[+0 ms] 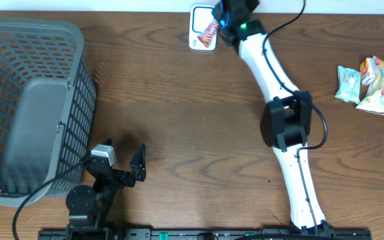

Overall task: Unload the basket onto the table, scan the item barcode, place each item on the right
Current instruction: 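Swing the right gripper up to the pile and release the chocolate bar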

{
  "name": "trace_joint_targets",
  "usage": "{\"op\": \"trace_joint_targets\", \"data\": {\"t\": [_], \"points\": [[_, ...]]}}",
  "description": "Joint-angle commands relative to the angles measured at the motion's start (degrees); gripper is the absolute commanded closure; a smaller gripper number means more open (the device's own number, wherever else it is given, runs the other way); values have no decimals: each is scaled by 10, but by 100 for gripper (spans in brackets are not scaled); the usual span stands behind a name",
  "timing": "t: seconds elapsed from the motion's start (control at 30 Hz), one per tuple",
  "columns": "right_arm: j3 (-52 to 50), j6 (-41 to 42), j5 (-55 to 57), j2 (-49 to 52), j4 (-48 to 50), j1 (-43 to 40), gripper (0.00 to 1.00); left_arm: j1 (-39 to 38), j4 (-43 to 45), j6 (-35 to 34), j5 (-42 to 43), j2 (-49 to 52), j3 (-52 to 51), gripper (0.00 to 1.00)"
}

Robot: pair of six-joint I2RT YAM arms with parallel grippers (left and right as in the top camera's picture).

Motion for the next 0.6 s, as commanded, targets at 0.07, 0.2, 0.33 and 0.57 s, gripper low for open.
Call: {"op": "trace_joint_targets", "data": {"t": [0.07, 0.2, 0.33, 0.57], "points": [[86, -92, 57, -25, -188, -72, 98, 1, -14, 10, -1, 0, -9, 2], [88, -123, 59, -24, -291, -129, 99, 1, -14, 10, -1, 0, -9, 2], [71, -154, 77, -20, -335, -198, 99, 1, -14, 10, -1, 0, -9, 2], [7, -275, 87, -20, -351, -304, 99, 1, -14, 10, -1, 0, -9, 2]]}}
